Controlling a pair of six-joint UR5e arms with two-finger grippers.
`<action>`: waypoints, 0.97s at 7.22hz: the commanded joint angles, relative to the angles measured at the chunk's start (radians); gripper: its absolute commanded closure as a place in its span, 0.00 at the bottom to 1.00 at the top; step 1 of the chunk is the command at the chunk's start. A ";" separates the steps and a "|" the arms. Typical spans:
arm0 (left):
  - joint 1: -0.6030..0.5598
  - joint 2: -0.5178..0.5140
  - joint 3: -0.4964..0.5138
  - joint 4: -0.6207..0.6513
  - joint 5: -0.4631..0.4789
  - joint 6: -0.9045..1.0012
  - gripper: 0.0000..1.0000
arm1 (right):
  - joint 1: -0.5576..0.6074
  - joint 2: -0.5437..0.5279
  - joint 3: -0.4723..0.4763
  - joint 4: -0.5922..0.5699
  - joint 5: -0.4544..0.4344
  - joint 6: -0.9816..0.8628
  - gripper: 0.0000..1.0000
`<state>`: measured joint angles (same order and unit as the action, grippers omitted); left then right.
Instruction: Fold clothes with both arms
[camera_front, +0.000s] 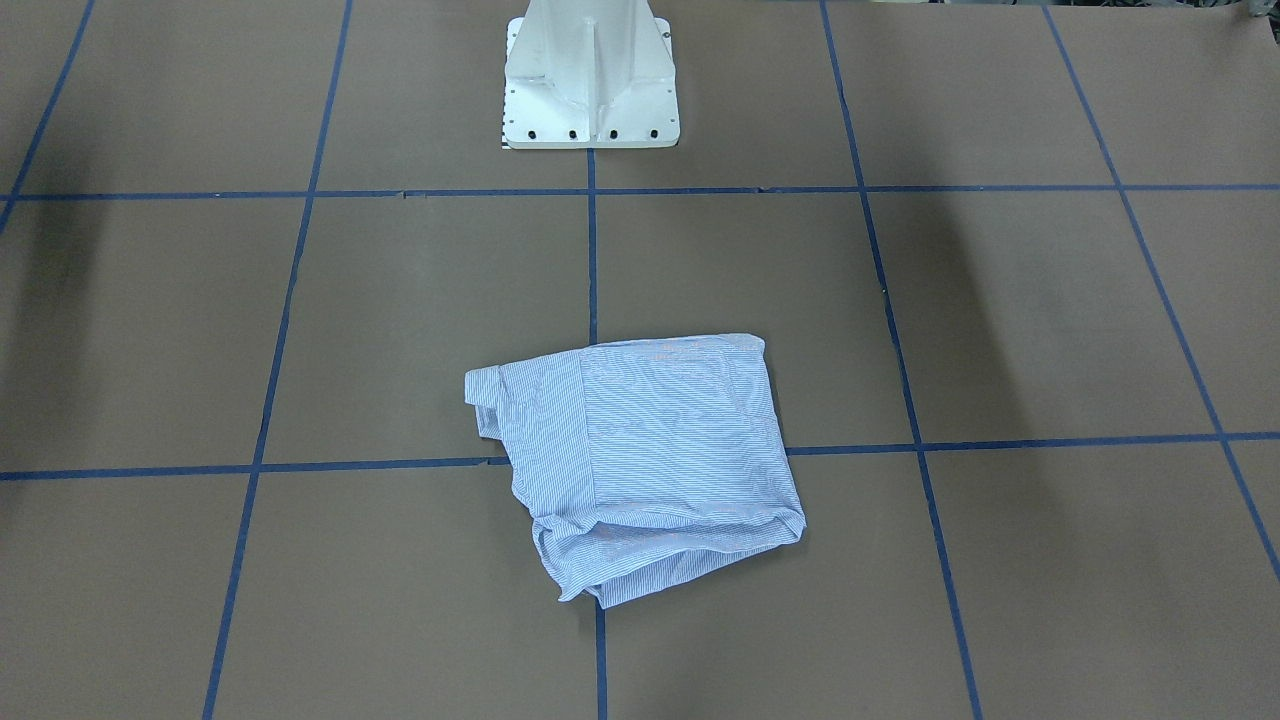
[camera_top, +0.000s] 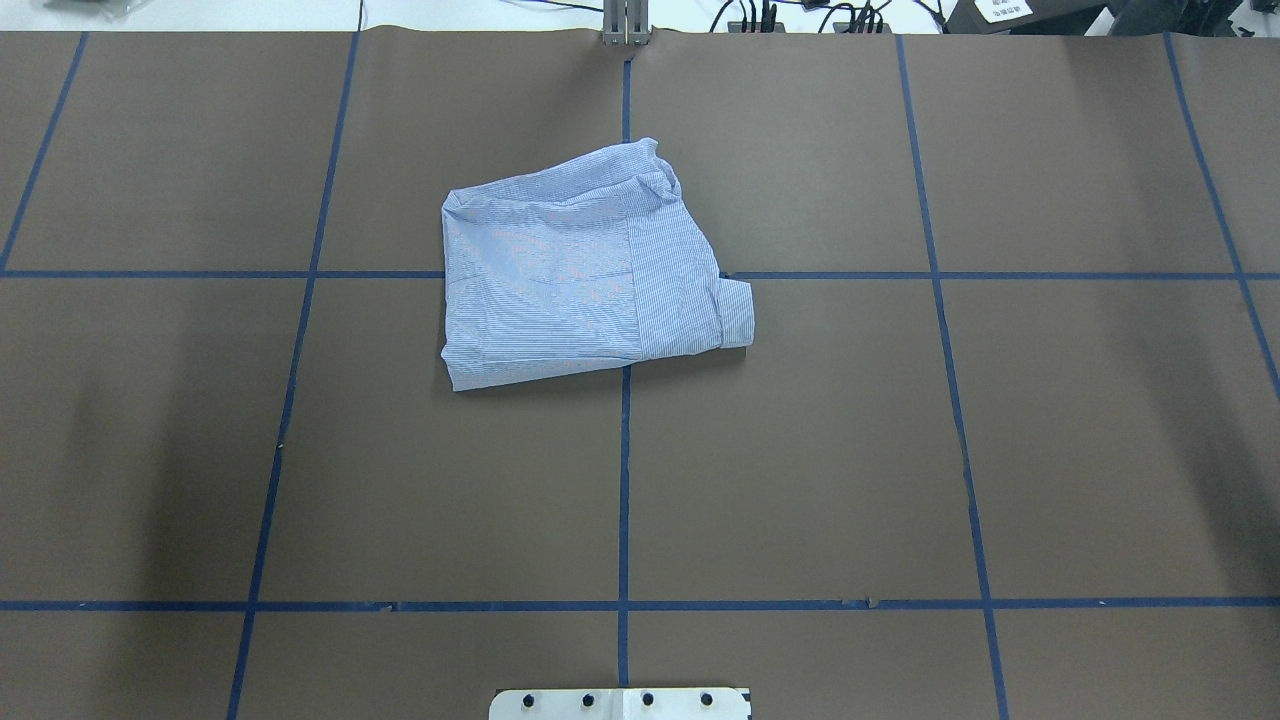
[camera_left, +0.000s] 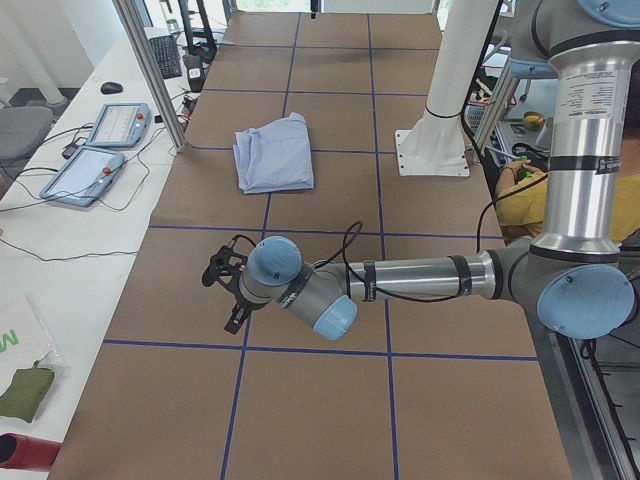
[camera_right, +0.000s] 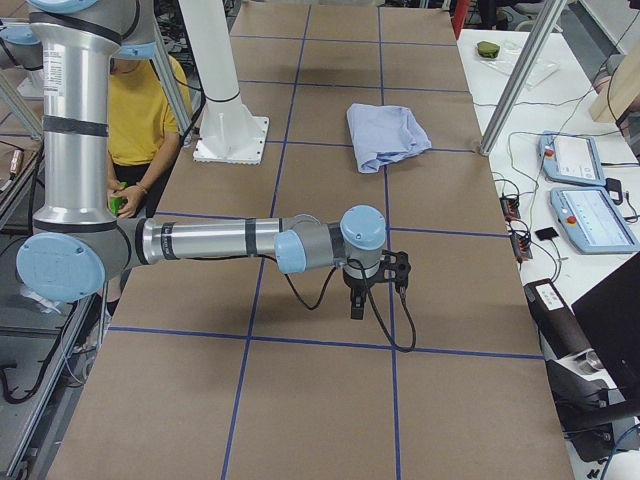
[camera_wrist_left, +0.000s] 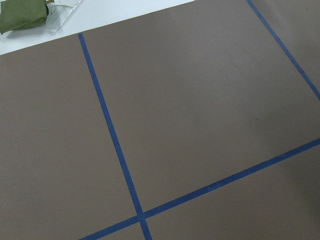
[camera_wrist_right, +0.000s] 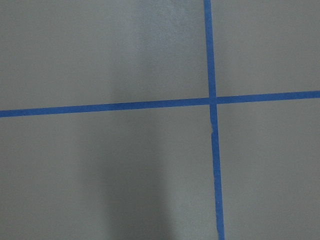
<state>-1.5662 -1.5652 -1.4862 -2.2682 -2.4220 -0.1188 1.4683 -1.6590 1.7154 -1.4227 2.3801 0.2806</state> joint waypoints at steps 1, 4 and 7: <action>-0.005 0.031 -0.008 0.015 0.029 0.001 0.00 | 0.012 -0.004 -0.037 0.004 0.008 -0.031 0.00; 0.005 0.031 -0.008 -0.074 0.034 -0.004 0.00 | 0.012 0.033 -0.103 0.056 0.013 -0.024 0.00; 0.005 0.021 -0.019 -0.083 0.041 -0.002 0.00 | 0.012 0.042 -0.105 0.056 0.014 -0.027 0.00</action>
<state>-1.5621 -1.5391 -1.5006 -2.3476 -2.3872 -0.1228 1.4802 -1.6225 1.6148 -1.3677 2.3946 0.2534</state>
